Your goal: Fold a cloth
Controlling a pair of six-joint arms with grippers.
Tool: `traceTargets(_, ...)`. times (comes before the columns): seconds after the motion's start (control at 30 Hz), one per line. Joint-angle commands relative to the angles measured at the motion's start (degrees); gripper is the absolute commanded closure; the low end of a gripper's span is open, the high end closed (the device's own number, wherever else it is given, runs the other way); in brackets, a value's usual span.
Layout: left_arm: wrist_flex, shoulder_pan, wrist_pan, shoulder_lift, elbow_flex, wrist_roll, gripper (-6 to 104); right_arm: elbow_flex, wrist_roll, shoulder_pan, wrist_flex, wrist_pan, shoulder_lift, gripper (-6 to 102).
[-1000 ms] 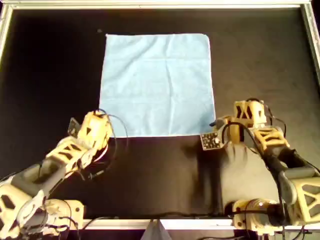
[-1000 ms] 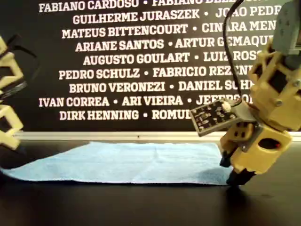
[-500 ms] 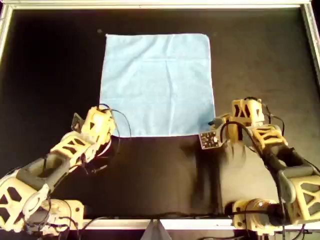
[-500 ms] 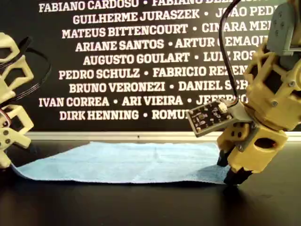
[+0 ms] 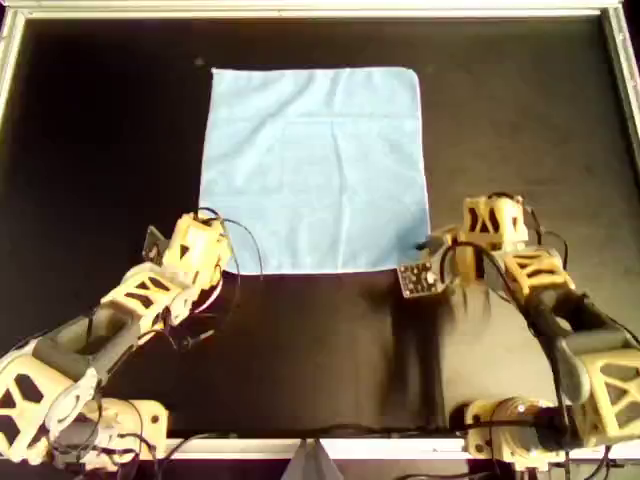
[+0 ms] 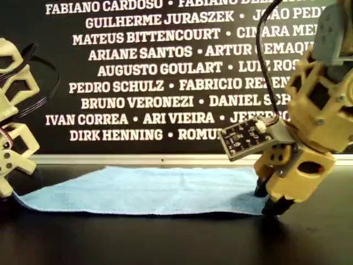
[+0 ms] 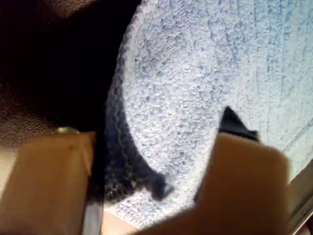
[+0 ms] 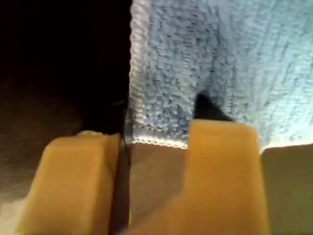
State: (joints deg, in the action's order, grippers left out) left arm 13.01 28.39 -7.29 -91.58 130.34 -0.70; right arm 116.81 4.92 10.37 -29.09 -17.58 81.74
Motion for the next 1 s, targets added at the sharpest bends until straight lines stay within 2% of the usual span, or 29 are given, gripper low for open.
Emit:
traceTargets(0.0, -0.09, 0.44, 0.26, -0.44, -0.62, -0.62, 39, -5.89, -0.35, 0.09, 2.72, -0.79, -1.14, 63)
traceTargets(0.2, -0.18, 0.53, 1.14, -0.62, -1.32, -0.79, 65, -10.55, -0.62, 0.00, 2.72, -1.58, -4.57, 77)
traceTargets(0.4, -0.18, 0.53, 1.23, -0.62, -1.85, -0.35, 87, -9.49, -0.62, -0.09, 2.72, -1.58, -4.57, 97)
traceTargets(0.53, -0.18, 0.53, 1.23, -0.62, -1.85, -0.18, 101, -8.70, -0.62, -0.26, 2.55, -1.58, -3.34, 96)
traceTargets(0.67, -0.18, 0.53, 1.23, 0.35, -1.76, -0.53, 99, -6.15, -0.62, -1.23, 1.85, -1.32, 0.62, 86)
traceTargets(0.7, -0.18, 0.53, 1.23, 0.26, -1.67, -0.44, 99, -3.87, -0.53, -1.32, 1.85, -0.62, 2.90, 81)
traceTargets(0.8, -0.18, 0.53, 1.23, 0.18, -1.58, -0.62, 98, 5.36, 0.35, -0.97, 1.85, -1.49, 13.54, 61)
traceTargets(0.87, -0.18, 0.53, 1.23, 0.18, -1.67, -0.35, 98, 11.34, 0.53, -0.35, 1.85, -1.05, 21.80, 48)
traceTargets(0.97, -0.26, 0.53, 1.23, 0.18, -1.76, -0.18, 98, 15.82, 0.53, -0.18, 1.85, -0.53, 29.27, 33)
